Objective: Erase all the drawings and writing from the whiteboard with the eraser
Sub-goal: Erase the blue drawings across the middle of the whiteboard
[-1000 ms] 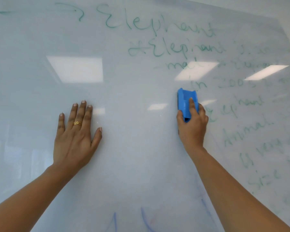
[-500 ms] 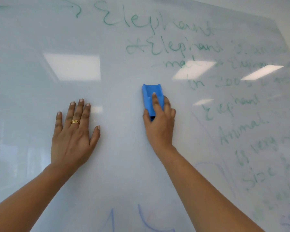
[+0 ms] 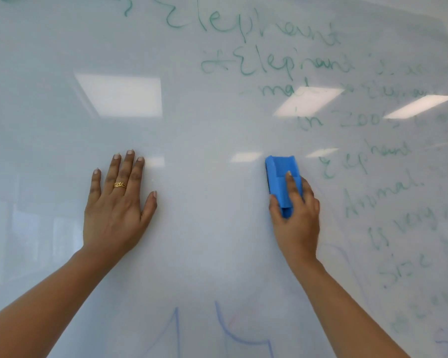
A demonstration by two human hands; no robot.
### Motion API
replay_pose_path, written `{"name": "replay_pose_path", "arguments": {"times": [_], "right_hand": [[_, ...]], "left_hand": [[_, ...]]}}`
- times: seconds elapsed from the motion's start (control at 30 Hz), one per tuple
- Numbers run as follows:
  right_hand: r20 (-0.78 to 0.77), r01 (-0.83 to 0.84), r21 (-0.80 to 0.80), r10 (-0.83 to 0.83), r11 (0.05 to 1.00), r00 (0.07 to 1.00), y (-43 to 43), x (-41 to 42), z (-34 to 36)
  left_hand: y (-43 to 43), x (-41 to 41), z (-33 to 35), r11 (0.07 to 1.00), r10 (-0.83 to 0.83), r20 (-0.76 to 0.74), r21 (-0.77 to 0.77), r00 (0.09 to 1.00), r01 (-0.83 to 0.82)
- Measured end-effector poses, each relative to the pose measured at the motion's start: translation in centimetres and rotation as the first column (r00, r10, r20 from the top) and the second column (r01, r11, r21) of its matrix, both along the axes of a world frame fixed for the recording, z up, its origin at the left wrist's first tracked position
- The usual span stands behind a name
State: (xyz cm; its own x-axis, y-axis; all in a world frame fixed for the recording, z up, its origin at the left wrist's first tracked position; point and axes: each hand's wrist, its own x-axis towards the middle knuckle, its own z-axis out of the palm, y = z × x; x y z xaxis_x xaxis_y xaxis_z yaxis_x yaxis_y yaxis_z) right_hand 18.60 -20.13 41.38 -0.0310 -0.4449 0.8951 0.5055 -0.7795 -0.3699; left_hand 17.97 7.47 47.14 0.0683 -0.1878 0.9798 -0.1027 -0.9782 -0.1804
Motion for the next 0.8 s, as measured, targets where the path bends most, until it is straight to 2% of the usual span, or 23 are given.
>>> {"name": "replay_pose_path", "arguments": {"times": [0.1,0.17,0.3,0.5,0.7,0.8], "right_hand": [[-0.018,0.002,0.168,0.001,0.986,1.000,0.9,0.3,-1.3],[0.007,-0.021,0.179,0.020,0.984,1.000,2.8,0.5,-1.8],[0.054,-0.083,0.051,0.080,0.995,0.995,7.6,-0.3,-3.0],[0.046,-0.083,-0.277,0.100,0.957,0.994,14.6,-1.6,-5.1],[0.041,-0.070,-0.391,0.094,0.918,0.995,13.0,-1.8,-5.6],[0.010,-0.086,-0.322,0.094,0.943,0.995,10.0,-1.6,-5.7]], "left_hand": [[0.4,0.0,-0.6,1.000,0.002,-0.003,0.022,1.000,-0.002],[0.6,-0.2,-1.0,1.000,0.003,-0.003,0.027,1.000,-0.003],[0.8,-0.3,-1.6,0.999,-0.004,0.002,0.036,1.000,0.004],[1.2,-0.3,-2.1,0.998,-0.025,0.007,0.060,1.000,0.025],[1.5,-0.5,-2.4,0.995,-0.031,-0.014,0.095,0.999,0.033],[1.7,-0.7,-2.5,0.993,-0.033,-0.036,0.109,0.999,0.037]]}}
